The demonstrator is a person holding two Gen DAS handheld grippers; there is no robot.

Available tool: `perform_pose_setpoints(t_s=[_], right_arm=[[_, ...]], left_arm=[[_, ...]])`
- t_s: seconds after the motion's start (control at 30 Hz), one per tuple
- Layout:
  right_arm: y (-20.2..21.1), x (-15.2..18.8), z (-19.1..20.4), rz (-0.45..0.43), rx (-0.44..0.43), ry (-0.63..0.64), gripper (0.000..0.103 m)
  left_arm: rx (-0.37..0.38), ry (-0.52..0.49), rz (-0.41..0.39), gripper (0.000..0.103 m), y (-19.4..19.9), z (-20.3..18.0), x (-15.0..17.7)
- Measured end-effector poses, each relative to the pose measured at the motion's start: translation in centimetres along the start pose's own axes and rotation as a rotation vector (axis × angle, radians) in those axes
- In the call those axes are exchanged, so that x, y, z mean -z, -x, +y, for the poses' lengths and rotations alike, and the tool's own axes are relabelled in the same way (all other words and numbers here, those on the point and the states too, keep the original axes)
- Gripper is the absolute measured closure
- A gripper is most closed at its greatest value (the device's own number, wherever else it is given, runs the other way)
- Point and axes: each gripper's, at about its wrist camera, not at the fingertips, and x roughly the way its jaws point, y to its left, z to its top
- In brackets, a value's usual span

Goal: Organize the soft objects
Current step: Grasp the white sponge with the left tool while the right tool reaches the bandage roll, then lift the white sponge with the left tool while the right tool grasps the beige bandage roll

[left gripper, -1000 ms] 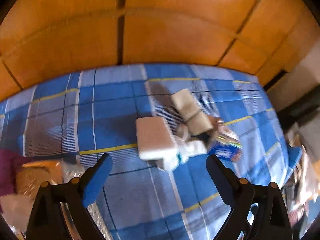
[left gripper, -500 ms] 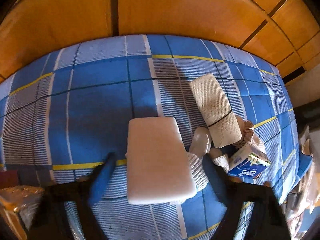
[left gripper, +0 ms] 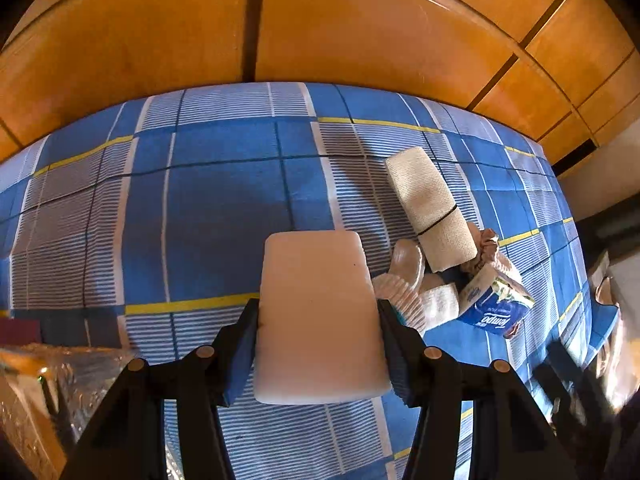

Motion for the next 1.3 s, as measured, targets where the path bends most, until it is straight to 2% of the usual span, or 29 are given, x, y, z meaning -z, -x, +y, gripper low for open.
perform_pose_setpoints(t_s=[0.1, 0.23, 0.43, 0.5, 0.53, 0.6, 0.67, 0.7, 0.8, 1.0, 1.03, 1.07, 1.1, 1.17, 1.3], right_arm=[[-2.6, -2.6, 1.2, 0.022, -0.033, 0.025, 0.059], [-6.9, -5.8, 3.3, 0.077, -0.037, 0.090, 0.059], [-12.7, -7.5, 5.3, 0.175, 0.029, 0.180, 0.058], [-13.7, -7.5, 5.6, 0.207, 0.010, 0.187, 0.067], [-14.1, -7.4, 6.0, 0.221, 0.028, 0.203, 0.067], [-14.2, -7.3, 6.5, 0.218, 0.046, 0.231, 0.071], [-13.3, -7.5, 6.6, 0.187, 0.067, 0.229, 0.085], [-12.8, -7.7, 6.5, 0.169, 0.059, 0.217, 0.097], [-10.6, -7.8, 6.4, 0.128, 0.055, 0.209, 0.098], [-8.9, -6.8, 5.9, 0.160, 0.027, 0.227, 0.098], [-9.0, -6.9, 5.6, 0.172, 0.007, 0.218, 0.098], [-9.0, -7.0, 5.2, 0.173, -0.001, 0.202, 0.091], [-9.0, -7.1, 4.9, 0.177, 0.003, 0.184, 0.072], [-9.5, -7.6, 4.2, 0.194, -0.010, 0.132, 0.057], [-11.9, -8.7, 4.4, 0.235, -0.024, 0.098, 0.053]], left_arm=[[0.006, 0.017, 0.001, 0.046, 0.0, 0.3, 0.3], [0.015, 0.023, -0.015, 0.046, 0.8, 0.7, 0.5], [0.026, 0.037, -0.058, 0.046, 2.5, 1.2, 0.3], [0.025, 0.034, -0.070, 0.046, 2.9, 1.2, 0.1], [0.026, 0.034, -0.073, 0.046, 3.1, 1.2, 0.0], [0.030, 0.036, -0.076, 0.046, 3.3, 1.3, -0.1], [0.035, 0.042, -0.081, 0.046, 3.5, 1.4, -0.2], [0.039, 0.043, -0.081, 0.046, 3.6, 1.4, -0.2], [0.040, 0.036, -0.088, 0.046, 3.9, 1.3, -0.2], [0.051, 0.035, -0.103, 0.046, 4.7, 1.1, 0.0], [0.048, 0.030, -0.107, 0.046, 4.9, 1.0, 0.1], [0.051, 0.030, -0.109, 0.046, 5.1, 1.1, 0.2], [0.054, 0.031, -0.111, 0.046, 5.2, 1.2, 0.3], [0.053, 0.028, -0.115, 0.046, 5.5, 1.3, 0.5], [0.047, 0.010, -0.126, 0.046, 5.9, 1.5, 0.4]])
